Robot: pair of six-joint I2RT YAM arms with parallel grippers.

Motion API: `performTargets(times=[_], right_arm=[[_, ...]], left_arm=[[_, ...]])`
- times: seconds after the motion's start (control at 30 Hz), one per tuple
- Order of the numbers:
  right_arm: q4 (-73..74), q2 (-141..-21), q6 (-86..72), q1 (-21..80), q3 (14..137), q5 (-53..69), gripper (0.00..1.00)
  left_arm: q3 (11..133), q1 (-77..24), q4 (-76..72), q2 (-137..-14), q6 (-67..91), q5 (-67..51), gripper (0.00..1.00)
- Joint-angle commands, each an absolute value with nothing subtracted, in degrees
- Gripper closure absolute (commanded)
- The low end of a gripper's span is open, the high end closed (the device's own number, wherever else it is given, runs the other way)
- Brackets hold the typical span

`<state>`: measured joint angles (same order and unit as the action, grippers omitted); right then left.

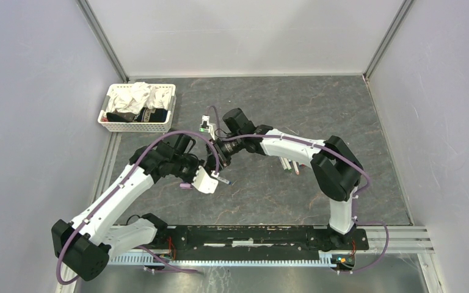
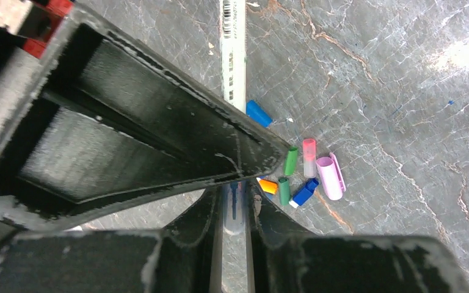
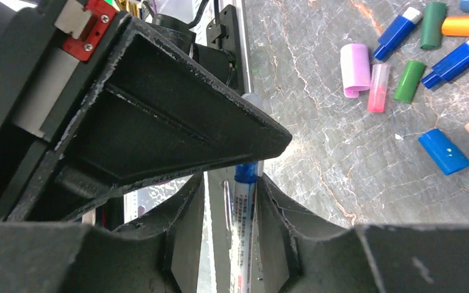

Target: Open the pen caps

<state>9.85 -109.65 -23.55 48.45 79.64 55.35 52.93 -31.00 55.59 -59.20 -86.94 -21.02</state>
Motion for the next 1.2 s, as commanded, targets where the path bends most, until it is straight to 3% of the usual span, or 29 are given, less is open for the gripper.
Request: performTargets(times=[0.0, 0.17, 0.27, 0.37, 0.5, 0.73, 1.03, 1.17], right_arm=[[6.2, -110.3, -25.8, 49.2, 82.7, 56.8, 0.68], [6.0, -110.2, -26.1, 49.2, 81.6, 57.6, 1.00], [6.6, -109.8, -25.7, 49.3, 81.1, 57.7, 1.00], [6.5, -109.5, -25.7, 49.3, 80.9, 57.9, 1.00], [6.8, -109.1, -25.5, 49.3, 80.7, 58.2, 1.00], [6.7, -109.4, -25.5, 49.4, 80.4, 58.4, 1.00], [5.1, -108.1, -25.6, 49.3, 78.2, 56.6, 1.00], [6.1, -107.6, -25.0, 49.3, 77.8, 56.4, 1.00]], left_arm=[[55.7, -31.3, 55.4, -59.3, -85.0, -21.6, 0.98], [55.9, -31.3, 55.3, -59.0, -84.4, -21.4, 0.98], [55.6, -31.3, 55.3, -58.7, -84.0, -21.4, 0.95], [55.0, -31.3, 55.3, -58.2, -83.5, -21.7, 0.59], [54.4, -31.3, 55.4, -57.6, -84.0, -21.9, 0.53], [55.2, -31.4, 55.5, -58.0, -84.2, -22.0, 0.65], [54.3, -31.5, 55.5, -57.2, -85.9, -21.5, 0.97], [54.4, -31.5, 55.5, -56.6, -86.1, -22.0, 0.98]])
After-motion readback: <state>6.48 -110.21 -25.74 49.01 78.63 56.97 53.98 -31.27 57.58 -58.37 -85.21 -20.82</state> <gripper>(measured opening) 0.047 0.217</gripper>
